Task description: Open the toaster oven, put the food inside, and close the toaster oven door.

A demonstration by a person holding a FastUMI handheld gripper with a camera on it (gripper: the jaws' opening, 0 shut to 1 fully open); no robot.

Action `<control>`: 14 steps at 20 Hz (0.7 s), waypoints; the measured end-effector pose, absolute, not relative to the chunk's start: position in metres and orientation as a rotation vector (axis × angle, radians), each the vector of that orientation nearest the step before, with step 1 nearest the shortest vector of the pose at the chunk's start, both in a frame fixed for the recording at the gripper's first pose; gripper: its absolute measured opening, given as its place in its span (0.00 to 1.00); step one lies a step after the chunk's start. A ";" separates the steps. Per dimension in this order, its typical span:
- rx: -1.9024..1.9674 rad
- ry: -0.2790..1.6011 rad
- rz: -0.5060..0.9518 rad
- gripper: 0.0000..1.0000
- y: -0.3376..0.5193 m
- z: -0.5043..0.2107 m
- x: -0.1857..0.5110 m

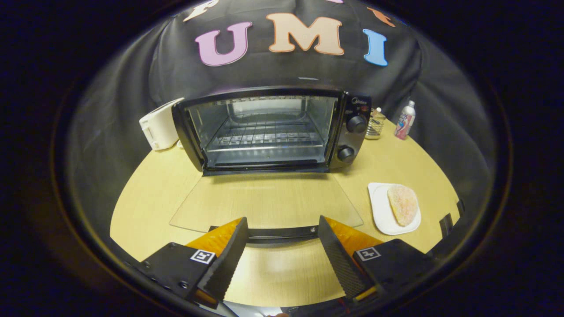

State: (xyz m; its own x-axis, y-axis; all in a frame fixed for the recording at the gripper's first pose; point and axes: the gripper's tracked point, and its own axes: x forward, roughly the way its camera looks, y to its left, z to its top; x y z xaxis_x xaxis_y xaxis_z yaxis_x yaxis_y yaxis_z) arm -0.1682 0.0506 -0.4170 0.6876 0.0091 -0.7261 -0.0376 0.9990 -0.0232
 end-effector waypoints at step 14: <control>-0.038 0.879 0.053 1.00 0.054 -0.446 -0.159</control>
